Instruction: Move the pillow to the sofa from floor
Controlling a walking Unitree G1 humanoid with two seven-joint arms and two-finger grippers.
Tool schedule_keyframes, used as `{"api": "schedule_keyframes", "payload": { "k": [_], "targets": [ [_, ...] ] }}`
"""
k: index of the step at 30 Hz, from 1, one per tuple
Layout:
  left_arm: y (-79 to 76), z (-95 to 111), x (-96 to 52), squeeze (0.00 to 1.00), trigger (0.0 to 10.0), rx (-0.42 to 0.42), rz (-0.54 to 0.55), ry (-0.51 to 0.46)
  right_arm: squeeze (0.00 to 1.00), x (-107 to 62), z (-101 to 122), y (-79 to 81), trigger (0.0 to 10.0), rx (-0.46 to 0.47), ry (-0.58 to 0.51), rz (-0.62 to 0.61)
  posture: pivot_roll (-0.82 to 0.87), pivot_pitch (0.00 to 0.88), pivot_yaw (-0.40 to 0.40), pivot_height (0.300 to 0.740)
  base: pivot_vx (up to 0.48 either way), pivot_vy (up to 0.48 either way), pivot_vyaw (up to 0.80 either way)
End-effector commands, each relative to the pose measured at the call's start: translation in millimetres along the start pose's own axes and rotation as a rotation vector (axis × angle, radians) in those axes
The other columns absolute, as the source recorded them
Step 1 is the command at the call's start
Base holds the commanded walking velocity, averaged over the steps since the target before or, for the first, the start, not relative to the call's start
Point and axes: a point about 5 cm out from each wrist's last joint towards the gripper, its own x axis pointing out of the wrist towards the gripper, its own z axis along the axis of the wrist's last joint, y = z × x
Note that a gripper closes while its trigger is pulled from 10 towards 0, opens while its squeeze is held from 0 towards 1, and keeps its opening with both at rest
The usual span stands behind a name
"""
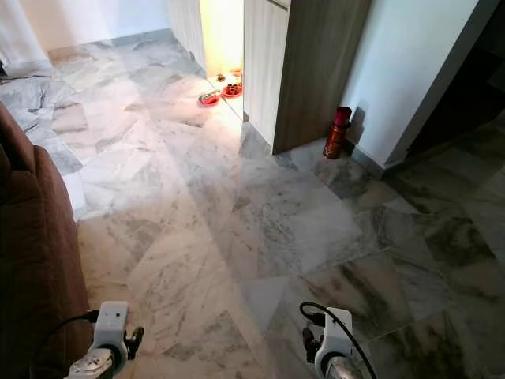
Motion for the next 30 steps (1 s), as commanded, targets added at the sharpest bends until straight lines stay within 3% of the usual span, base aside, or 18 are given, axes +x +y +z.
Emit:
{"api": "schedule_keyframes", "payload": {
  "k": [1,17,30],
  "targets": [
    [1.1,1.5,0.2,0.0,10.0,-0.022,0.009,-0.01,0.0,0.1,1.2,0.9,10.0,-0.003,-0.01,0.005,0.03,0.043,-0.045,0.74,0.0,0.0,0.0],
    [-3.2,-14.0,-4.0,0.0,10.0,-0.035,-0.014,0.044,0.0,-0.7,1.2,-0.6,10.0,-0.022,-0.032,-0.004,0.03,0.031,-0.045,0.74,0.0,0.0,0.0],
    [-3.3,-22.5,-6.8,0.0,10.0,0.002,-0.019,0.072,0.0,-1.4,-1.7,2.1,10.0,-0.048,-0.036,0.006,0.03,0.004,-0.039,0.74,0.0,0.0,0.1]
  ]
}}
